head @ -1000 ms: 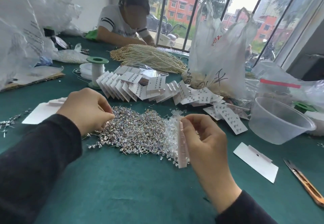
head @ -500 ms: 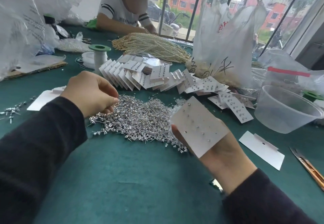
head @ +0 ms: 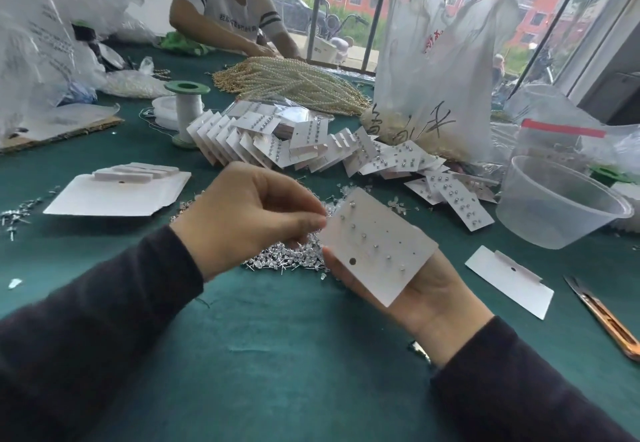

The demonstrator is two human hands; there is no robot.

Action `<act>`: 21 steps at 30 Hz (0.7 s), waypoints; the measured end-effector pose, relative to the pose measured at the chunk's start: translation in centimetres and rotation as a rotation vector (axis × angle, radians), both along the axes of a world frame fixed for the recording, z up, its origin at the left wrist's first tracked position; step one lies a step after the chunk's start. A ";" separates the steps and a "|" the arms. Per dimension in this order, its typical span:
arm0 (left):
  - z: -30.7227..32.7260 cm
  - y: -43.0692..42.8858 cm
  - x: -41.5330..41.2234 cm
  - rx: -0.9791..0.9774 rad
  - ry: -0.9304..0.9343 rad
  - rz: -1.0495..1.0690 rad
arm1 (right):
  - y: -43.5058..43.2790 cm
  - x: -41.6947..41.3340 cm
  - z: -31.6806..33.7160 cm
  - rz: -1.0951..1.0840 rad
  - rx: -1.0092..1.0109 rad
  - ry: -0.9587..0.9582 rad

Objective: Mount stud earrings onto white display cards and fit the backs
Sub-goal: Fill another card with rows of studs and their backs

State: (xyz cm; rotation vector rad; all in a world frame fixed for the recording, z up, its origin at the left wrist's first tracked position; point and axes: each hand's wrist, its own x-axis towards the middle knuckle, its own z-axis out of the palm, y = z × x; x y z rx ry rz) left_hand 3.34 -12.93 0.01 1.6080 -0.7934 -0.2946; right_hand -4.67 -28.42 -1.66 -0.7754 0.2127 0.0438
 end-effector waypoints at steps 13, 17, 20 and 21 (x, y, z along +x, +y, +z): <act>-0.4 -0.9 -1.5 -0.100 -0.008 -0.027 | 0.8 -0.4 0.7 0.077 -0.196 -0.058; -0.4 -1.0 -1.7 -0.119 -0.034 0.002 | 0.9 -0.4 0.6 0.062 -0.199 -0.057; -0.4 -0.9 -1.6 -0.100 -0.064 0.002 | 0.9 -0.2 0.4 0.061 -0.208 -0.062; -0.4 -0.9 -1.6 -0.095 -0.069 -0.004 | 0.9 -0.2 0.3 0.061 -0.211 -0.060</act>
